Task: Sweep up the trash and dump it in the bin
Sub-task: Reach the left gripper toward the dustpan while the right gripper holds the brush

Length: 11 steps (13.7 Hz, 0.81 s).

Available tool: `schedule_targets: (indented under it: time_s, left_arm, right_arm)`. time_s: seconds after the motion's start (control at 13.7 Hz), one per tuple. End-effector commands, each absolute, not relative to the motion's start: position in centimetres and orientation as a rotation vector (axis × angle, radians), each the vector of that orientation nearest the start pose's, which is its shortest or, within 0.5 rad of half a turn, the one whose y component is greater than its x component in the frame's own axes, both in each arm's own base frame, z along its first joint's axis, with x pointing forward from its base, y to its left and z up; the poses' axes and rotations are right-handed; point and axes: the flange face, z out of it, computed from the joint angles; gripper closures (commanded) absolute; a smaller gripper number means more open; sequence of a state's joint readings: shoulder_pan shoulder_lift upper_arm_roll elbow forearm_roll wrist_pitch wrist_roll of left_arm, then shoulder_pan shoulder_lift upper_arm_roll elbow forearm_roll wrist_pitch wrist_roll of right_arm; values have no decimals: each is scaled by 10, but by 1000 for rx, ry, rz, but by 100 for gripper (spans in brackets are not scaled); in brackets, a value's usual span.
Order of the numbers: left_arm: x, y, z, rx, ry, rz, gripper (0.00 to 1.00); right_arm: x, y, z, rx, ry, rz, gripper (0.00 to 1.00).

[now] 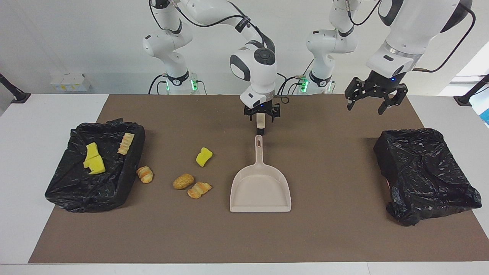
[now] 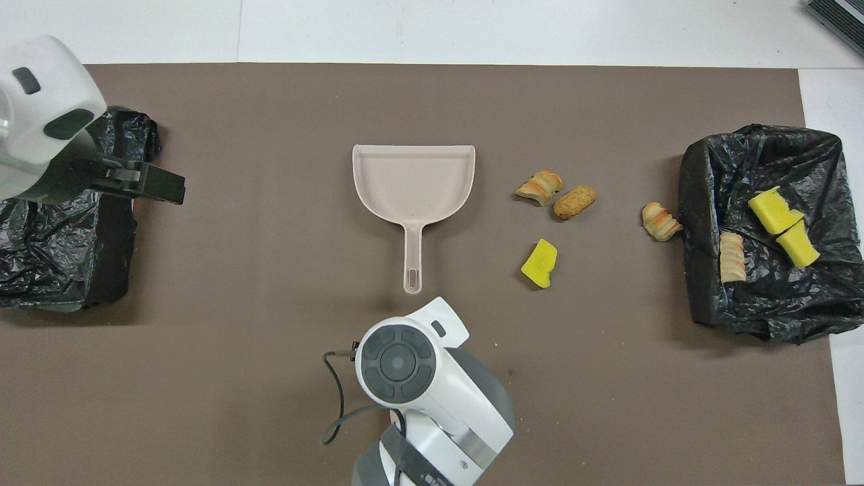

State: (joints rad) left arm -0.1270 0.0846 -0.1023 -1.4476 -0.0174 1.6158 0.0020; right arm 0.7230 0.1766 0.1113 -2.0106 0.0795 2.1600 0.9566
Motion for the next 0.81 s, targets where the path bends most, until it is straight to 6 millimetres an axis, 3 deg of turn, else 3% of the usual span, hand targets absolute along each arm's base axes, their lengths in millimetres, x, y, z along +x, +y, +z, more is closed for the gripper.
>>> schedule_targets:
  time_s: [0.0, 0.15, 0.37, 0.66, 0.73]
  left_arm:
    - [578, -159, 628, -3140, 283, -183, 0]
    - [580, -179, 622, -3161, 232, -235, 0]
    - [573, -215, 579, -3164, 296, -210, 0]
    - [568, -265, 527, -3195, 239, -219, 0]
    - [568, -275, 513, -3195, 240, -194, 0]
  right_arm:
    - [339, 418, 361, -3036, 344, 203, 0]
    - [304, 416, 356, -3041, 329, 239, 0]
    - [268, 409, 342, -3071, 328, 287, 0]
    - [266, 409, 337, -3076, 363, 296, 1]
    - [267, 409, 336, -3078, 345, 297, 12]
